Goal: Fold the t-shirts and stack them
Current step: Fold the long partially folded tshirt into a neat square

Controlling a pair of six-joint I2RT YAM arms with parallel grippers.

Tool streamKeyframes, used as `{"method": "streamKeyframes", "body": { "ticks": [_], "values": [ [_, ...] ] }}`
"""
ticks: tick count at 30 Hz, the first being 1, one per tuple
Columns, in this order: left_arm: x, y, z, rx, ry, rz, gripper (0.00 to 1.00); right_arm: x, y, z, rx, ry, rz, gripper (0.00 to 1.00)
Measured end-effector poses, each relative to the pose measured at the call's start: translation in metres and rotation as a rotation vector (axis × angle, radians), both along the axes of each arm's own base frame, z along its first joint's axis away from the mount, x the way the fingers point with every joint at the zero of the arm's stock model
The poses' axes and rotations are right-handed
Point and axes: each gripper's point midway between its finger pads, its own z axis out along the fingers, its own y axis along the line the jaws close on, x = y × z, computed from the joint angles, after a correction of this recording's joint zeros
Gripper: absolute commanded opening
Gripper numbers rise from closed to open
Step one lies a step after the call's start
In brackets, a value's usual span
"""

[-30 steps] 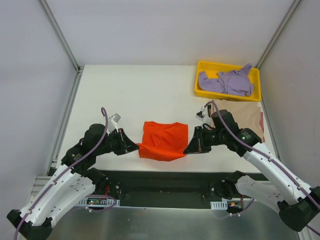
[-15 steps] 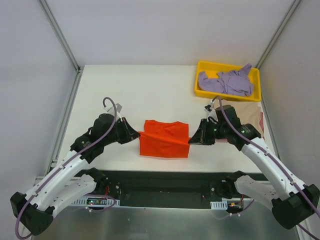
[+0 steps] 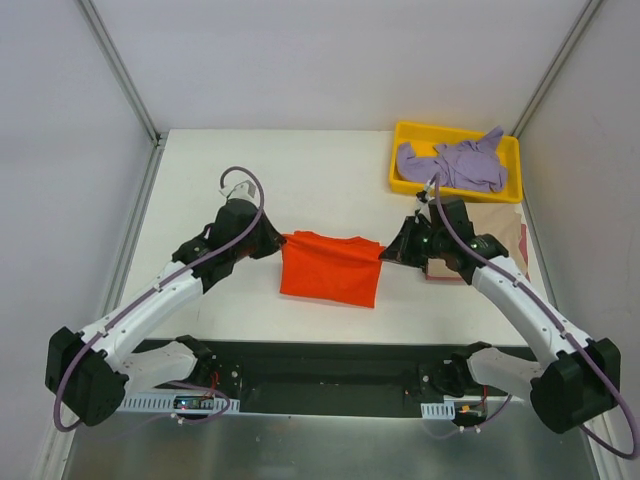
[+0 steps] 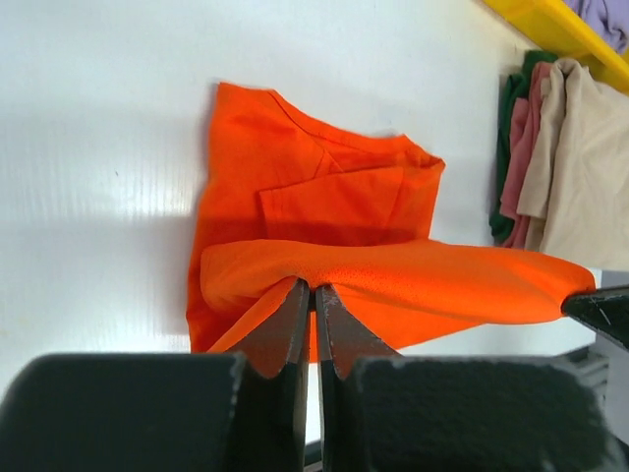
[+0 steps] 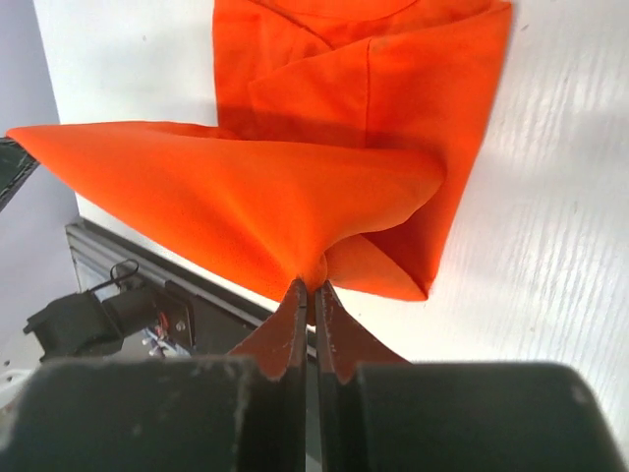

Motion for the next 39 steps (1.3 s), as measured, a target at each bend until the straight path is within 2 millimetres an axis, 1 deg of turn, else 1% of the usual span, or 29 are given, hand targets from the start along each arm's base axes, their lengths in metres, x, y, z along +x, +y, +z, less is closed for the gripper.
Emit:
{"method": "streamKeyframes", "body": {
  "ticks": [3,6,13,16,21,25,29,30,31,32,33,34,37,38,39],
  "values": [
    [0.014,-0.002,0.001,0.031,-0.012,0.017,0.0,0.014,-0.002,-0.008,-0.018,0.003,-0.025,0.01],
    [0.029,-0.004,-0.005,0.061,-0.008,0.027,0.0,0.027,-0.002,-0.013,-0.03,-0.002,-0.046,0.01],
    [0.065,-0.009,-0.036,0.105,0.07,0.029,0.0,0.051,-0.007,-0.026,-0.078,-0.007,-0.099,0.01],
    [0.077,-0.013,-0.046,0.107,0.102,0.018,0.0,0.06,-0.012,-0.037,-0.11,0.008,-0.126,0.01],
    [0.094,-0.018,-0.06,0.099,0.143,0.007,0.0,0.075,-0.014,-0.059,-0.14,0.048,-0.136,0.01],
    [0.105,-0.017,-0.074,0.1,0.181,0.013,0.0,0.092,-0.011,-0.075,-0.145,0.075,-0.134,0.01],
    [0.11,-0.013,-0.085,0.111,0.205,0.024,0.0,0.105,-0.009,-0.088,-0.141,0.104,-0.133,0.01],
    [0.111,-0.013,-0.087,0.114,0.211,0.025,0.0,0.106,-0.009,-0.091,-0.142,0.111,-0.133,0.05],
    [0.113,-0.014,-0.089,0.116,0.215,0.024,0.0,0.107,-0.009,-0.094,-0.143,0.117,-0.134,0.13],
    [0.114,-0.014,-0.091,0.116,0.218,0.024,0.0,0.108,-0.009,-0.096,-0.145,0.121,-0.136,0.24],
    [0.116,-0.015,-0.092,0.114,0.222,0.02,0.06,0.109,-0.01,-0.098,-0.147,0.124,-0.136,0.3],
    [0.118,-0.017,-0.093,0.111,0.226,0.015,0.19,0.11,-0.01,-0.099,-0.147,0.128,-0.138,0.36],
    [0.122,-0.015,-0.096,0.121,0.226,0.012,0.49,0.115,-0.014,-0.1,-0.163,0.124,-0.133,0.41],
    [0.123,-0.014,-0.096,0.124,0.224,0.01,0.57,0.118,-0.015,-0.1,-0.165,0.122,-0.132,0.44],
    [0.124,-0.012,-0.096,0.126,0.222,0.013,0.68,0.121,-0.015,-0.098,-0.168,0.118,-0.129,0.46]
  ]
}}
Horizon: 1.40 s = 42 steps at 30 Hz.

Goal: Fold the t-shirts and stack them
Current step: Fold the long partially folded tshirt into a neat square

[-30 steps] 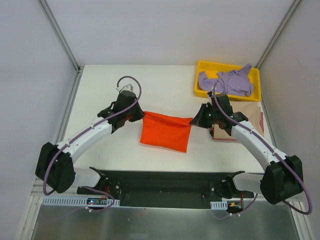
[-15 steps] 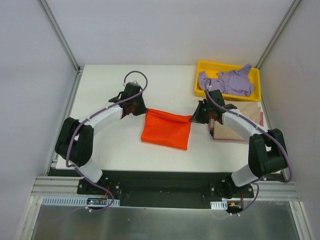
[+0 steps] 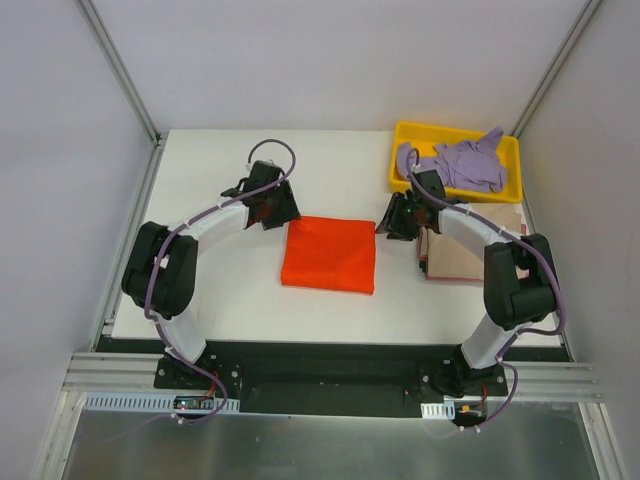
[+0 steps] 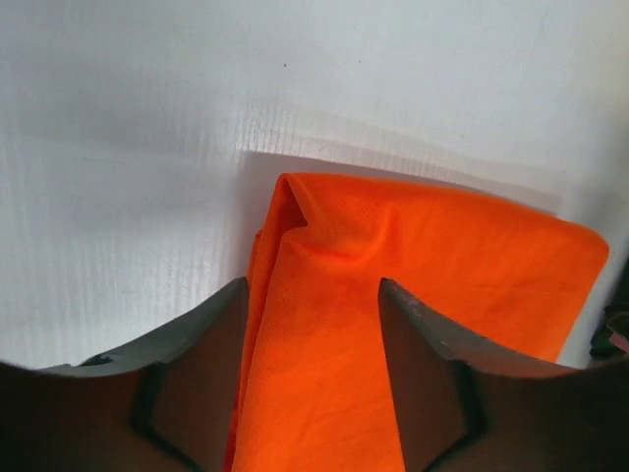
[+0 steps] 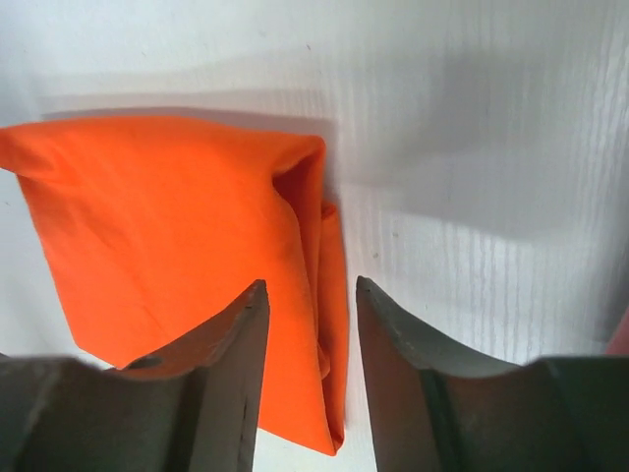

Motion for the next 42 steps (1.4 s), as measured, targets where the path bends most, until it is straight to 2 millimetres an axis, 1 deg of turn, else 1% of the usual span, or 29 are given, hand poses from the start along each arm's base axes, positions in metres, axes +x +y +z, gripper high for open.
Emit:
{"method": "streamKeyframes", "body": {
  "ticks": [1,2,3,4,5,8,11,13,14,17,19,23,27,28,29,30,33,36,38,40,42],
  "values": [
    [0.0,0.0,0.002,-0.001,-0.004,0.001,0.77,0.004,0.0,0.003,0.0,-0.007,0.004,0.53],
    [0.0,0.001,0.004,-0.001,-0.009,0.0,0.82,0.007,0.0,0.006,0.003,-0.018,0.008,0.64],
    [0.0,0.001,0.007,-0.002,-0.017,0.0,0.88,0.008,0.001,0.009,0.008,-0.025,0.013,0.99],
    [0.0,0.001,0.013,-0.007,-0.029,-0.002,0.91,0.009,0.003,0.012,0.017,-0.033,0.021,0.96],
    [0.0,0.001,0.018,-0.013,-0.04,-0.002,0.93,0.008,0.004,0.015,0.025,-0.037,0.028,0.96],
    [-0.006,0.0,0.042,-0.049,-0.091,-0.013,0.98,0.0,0.01,0.027,0.058,-0.065,0.064,0.96],
    [-0.011,-0.01,0.064,-0.119,-0.135,-0.061,0.99,-0.014,0.021,0.046,0.132,-0.108,0.11,0.96],
    [-0.011,-0.019,0.071,-0.163,-0.15,-0.097,0.99,-0.02,0.031,0.055,0.19,-0.131,0.143,0.96],
    [-0.012,-0.024,0.071,-0.183,-0.146,-0.117,0.99,-0.022,0.038,0.059,0.22,-0.14,0.161,0.96],
    [-0.01,-0.037,0.06,-0.223,-0.108,-0.162,0.99,-0.021,0.057,0.064,0.299,-0.151,0.203,0.96],
    [-0.005,-0.044,0.046,-0.231,-0.075,-0.177,0.99,-0.016,0.066,0.058,0.334,-0.145,0.219,0.96],
    [0.004,-0.048,0.011,-0.209,-0.007,-0.172,0.99,-0.003,0.074,0.032,0.341,-0.088,0.213,0.96],
    [0.011,-0.044,-0.025,-0.156,0.053,-0.143,0.99,0.014,0.077,0.002,0.317,-0.046,0.192,0.96],
    [0.011,-0.043,-0.03,-0.148,0.061,-0.139,0.99,0.017,0.076,-0.006,0.312,-0.033,0.185,0.96],
    [0.014,-0.043,-0.03,-0.144,0.058,-0.134,0.99,0.018,0.076,-0.013,0.311,-0.017,0.177,0.96],
    [0.016,-0.041,-0.03,-0.134,0.05,-0.126,0.99,0.02,0.077,-0.013,0.326,-0.01,0.177,0.96],
    [0.019,-0.036,-0.032,-0.107,0.044,-0.104,0.99,0.028,0.077,-0.012,0.327,-0.03,0.168,0.96],
    [0.018,-0.033,-0.033,-0.088,0.036,-0.092,0.99,0.029,0.077,-0.012,0.318,-0.035,0.165,0.96],
    [0.014,-0.03,-0.03,-0.081,0.037,-0.094,0.99,0.029,0.075,-0.011,0.292,-0.04,0.168,0.96],
    [0.008,-0.026,-0.021,-0.071,0.032,-0.093,0.99,0.025,0.07,-0.007,0.24,-0.048,0.173,0.96],
    [0.003,-0.02,-0.004,-0.058,-0.001,-0.09,0.99,0.019,0.062,0.005,0.186,-0.069,0.175,0.96]
  ]
}}
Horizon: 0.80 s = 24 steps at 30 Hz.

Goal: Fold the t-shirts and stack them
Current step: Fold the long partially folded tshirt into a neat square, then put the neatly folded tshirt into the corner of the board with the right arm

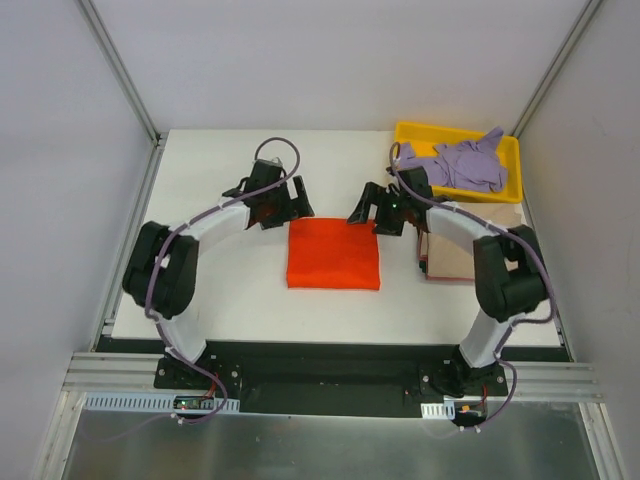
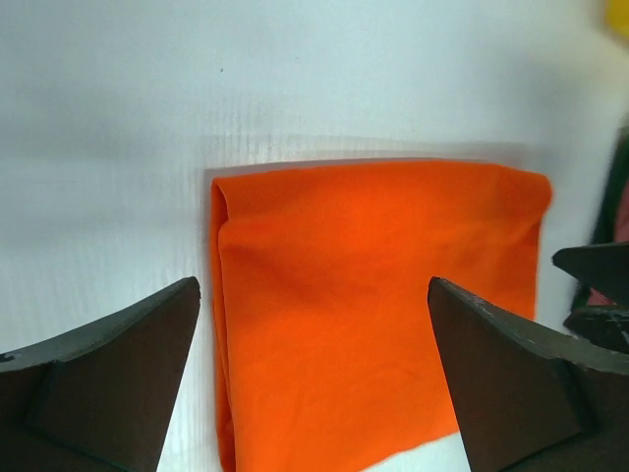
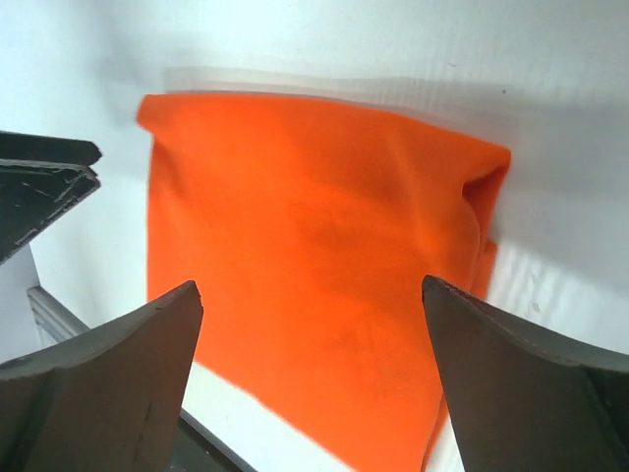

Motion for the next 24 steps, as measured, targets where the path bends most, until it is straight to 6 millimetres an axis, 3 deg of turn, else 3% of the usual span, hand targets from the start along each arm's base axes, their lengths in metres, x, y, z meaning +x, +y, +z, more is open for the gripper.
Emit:
{"method": "streamKeyframes", "body": {
  "ticks": [2,7,9,10,13,18,21,24],
  "values": [
    [-0.004,0.007,0.025,0.013,-0.069,0.011,0.99,-0.004,-0.009,0.027,-0.045,-0.068,-0.015,0.96],
    [-0.038,0.044,0.11,0.007,-0.319,0.09,0.99,-0.03,-0.03,0.122,-0.021,-0.331,-0.069,0.96],
    [-0.058,0.062,0.132,-0.002,-0.405,0.134,0.99,-0.04,-0.038,0.138,-0.002,-0.388,-0.094,0.96],
    [-0.067,0.071,0.138,-0.004,-0.436,0.157,0.99,-0.045,-0.041,0.137,0.005,-0.391,-0.103,0.96],
    [-0.09,0.091,0.136,-0.002,-0.468,0.215,0.99,-0.05,-0.043,0.108,-0.006,-0.328,-0.107,0.96],
    [-0.123,0.112,0.083,0.051,-0.349,0.268,0.99,-0.059,-0.046,0.015,-0.15,-0.063,-0.094,0.97],
    [-0.139,0.119,0.053,0.083,-0.262,0.278,0.99,-0.069,-0.048,-0.016,-0.213,0.026,-0.082,0.99],
    [-0.149,0.121,0.036,0.098,-0.204,0.277,0.99,-0.076,-0.046,-0.032,-0.251,0.071,-0.064,0.96]
  ]
}}
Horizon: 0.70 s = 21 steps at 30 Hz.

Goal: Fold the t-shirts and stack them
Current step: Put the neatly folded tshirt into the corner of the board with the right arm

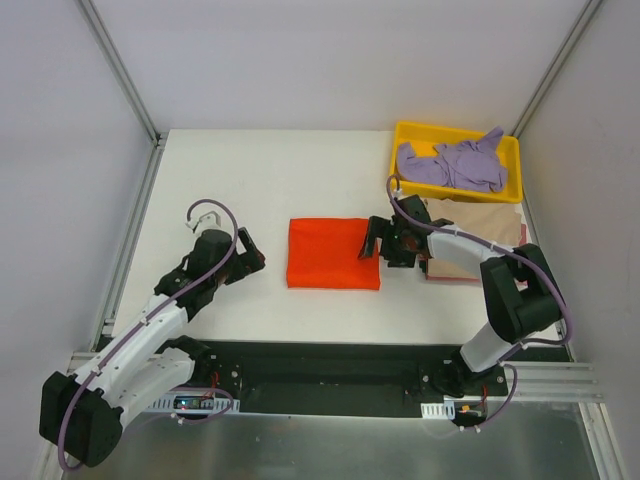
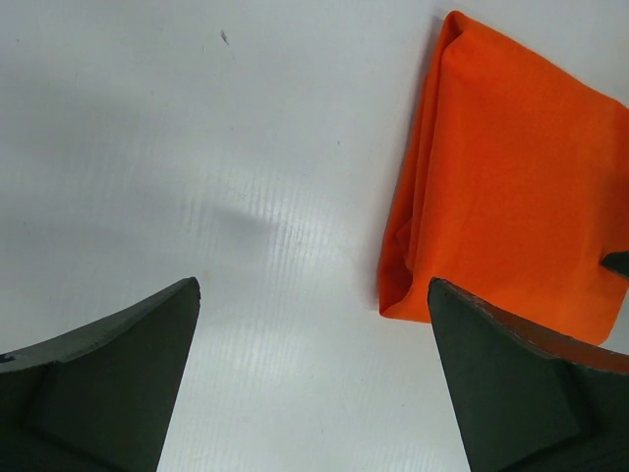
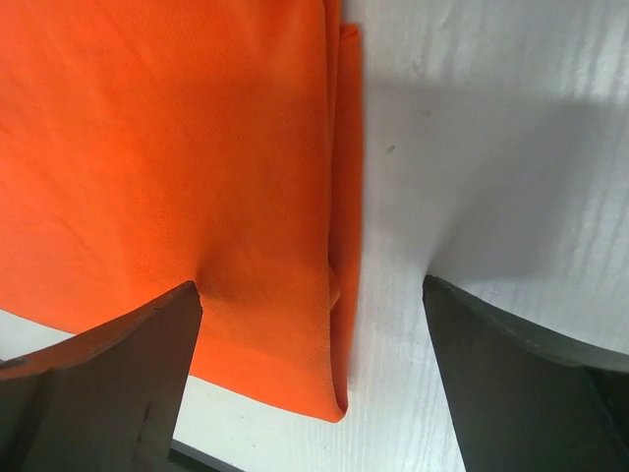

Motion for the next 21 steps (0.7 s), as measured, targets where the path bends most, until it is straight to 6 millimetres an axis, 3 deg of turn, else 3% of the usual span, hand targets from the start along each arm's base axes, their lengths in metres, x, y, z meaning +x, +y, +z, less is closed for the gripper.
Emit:
{"method": "streamKeyframes", "body": {
  "ticks": [8,21],
  "values": [
    [-0.004,0.001,-0.013,0.014,0.049,0.004,0.99,-0.007,0.015,-0.008,-0.093,-0.015,0.032,0.86],
    [-0.007,0.002,-0.013,0.016,0.057,0.005,0.99,-0.003,0.024,-0.019,-0.334,-0.022,0.029,0.69]
  ]
}}
